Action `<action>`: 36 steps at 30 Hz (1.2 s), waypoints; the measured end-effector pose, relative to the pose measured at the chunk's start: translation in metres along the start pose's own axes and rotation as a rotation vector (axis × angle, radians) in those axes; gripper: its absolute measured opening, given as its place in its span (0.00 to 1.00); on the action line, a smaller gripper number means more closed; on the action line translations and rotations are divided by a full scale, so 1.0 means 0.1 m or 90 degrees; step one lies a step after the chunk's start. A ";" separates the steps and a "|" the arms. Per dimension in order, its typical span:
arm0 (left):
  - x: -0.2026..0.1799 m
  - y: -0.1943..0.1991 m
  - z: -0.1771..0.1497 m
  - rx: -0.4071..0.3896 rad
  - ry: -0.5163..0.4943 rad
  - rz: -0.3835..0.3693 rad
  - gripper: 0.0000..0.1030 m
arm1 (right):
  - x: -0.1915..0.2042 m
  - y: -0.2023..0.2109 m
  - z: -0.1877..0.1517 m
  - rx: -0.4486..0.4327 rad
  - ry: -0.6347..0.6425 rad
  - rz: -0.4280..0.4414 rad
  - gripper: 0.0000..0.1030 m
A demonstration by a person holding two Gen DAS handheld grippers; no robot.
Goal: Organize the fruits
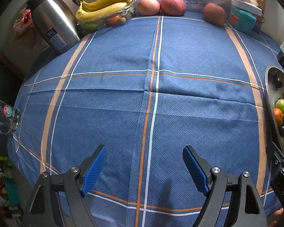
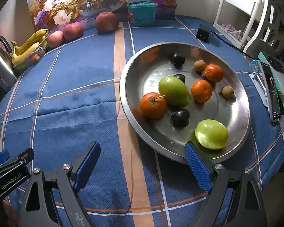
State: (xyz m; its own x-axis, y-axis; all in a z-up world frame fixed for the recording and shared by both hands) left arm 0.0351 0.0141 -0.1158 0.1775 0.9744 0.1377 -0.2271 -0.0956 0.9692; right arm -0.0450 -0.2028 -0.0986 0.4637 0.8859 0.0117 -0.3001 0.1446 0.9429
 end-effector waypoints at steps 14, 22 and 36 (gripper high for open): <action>0.01 0.00 0.03 -0.006 0.005 -0.007 0.92 | 0.02 -0.01 0.00 0.003 0.006 -0.005 0.88; 0.00 -0.02 0.02 0.001 0.002 -0.013 0.93 | 0.02 -0.01 0.00 0.003 0.006 -0.005 0.88; -0.04 0.03 0.01 -0.009 -0.001 -0.033 1.00 | 0.02 -0.01 -0.01 0.003 0.008 -0.006 0.88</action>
State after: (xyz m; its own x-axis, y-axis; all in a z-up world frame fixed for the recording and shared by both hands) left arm 0.0350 0.0092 -0.1134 0.1914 0.9775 0.0882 -0.2305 -0.0425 0.9721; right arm -0.0444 -0.2009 -0.0994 0.4555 0.8902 -0.0013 -0.2923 0.1509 0.9444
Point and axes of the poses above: each gripper's, at about its wrist camera, not at the fingertips, and y roughly against the way its jaws point, x to its left, z to its top, the point moved 8 cm from there along -y, roughly the way its jaws point, and after that the axes turned 6 degrees about x, right-handed, at the moved point
